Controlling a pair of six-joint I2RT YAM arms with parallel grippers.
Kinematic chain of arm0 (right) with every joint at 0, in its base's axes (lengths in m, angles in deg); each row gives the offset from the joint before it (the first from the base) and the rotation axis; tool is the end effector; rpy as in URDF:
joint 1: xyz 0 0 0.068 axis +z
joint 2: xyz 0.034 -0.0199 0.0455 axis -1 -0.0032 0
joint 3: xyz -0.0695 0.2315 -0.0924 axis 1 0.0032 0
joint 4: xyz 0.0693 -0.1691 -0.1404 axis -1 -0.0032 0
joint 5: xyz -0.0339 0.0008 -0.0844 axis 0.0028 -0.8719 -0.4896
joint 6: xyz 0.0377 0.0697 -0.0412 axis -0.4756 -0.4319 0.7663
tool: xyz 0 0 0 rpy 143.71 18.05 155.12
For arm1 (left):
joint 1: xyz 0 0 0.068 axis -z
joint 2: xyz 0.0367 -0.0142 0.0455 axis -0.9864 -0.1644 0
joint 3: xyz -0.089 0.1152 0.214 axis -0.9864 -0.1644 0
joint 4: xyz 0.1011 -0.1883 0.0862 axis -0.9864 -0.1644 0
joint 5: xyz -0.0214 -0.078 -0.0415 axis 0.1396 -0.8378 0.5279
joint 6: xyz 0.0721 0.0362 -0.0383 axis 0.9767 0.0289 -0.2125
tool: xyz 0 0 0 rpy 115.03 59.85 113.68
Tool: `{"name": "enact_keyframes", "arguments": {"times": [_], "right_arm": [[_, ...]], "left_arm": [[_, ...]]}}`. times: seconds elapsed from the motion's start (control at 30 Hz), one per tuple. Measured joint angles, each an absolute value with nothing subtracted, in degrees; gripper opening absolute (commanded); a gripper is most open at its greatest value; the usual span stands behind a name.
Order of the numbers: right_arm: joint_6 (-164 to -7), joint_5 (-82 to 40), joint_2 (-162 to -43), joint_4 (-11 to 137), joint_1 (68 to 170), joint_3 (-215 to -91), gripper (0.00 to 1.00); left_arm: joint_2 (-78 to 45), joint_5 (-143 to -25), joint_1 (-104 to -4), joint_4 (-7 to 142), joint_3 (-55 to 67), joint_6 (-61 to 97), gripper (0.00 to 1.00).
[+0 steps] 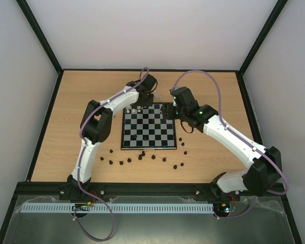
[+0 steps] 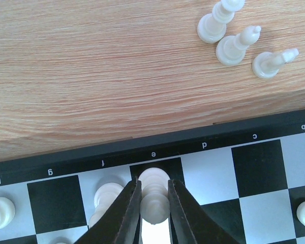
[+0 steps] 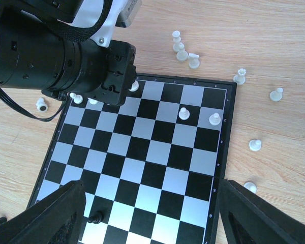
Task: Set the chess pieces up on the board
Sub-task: Place the chess piece on the chessboard.
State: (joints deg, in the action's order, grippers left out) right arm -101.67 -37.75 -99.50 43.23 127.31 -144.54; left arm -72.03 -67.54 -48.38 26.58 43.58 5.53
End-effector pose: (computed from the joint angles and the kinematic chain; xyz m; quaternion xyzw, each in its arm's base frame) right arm 0.2592 0.1827 0.2992 -0.0687 0.8659 0.1870 0.4588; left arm 0.4116 -0.2460 0.1485 0.0505 0.9625 -0.0623 0.2593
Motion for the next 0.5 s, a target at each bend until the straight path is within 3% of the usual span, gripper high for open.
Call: {"name": "enact_keyframes", "arguments": {"times": [0.5], "right_arm": [[-101.67,-37.46,-99.59,43.23,127.31,-144.54,0.72]], "left_arm": [[-72.55,-67.98,-48.35,26.89,43.64,5.57,0.31]]}}
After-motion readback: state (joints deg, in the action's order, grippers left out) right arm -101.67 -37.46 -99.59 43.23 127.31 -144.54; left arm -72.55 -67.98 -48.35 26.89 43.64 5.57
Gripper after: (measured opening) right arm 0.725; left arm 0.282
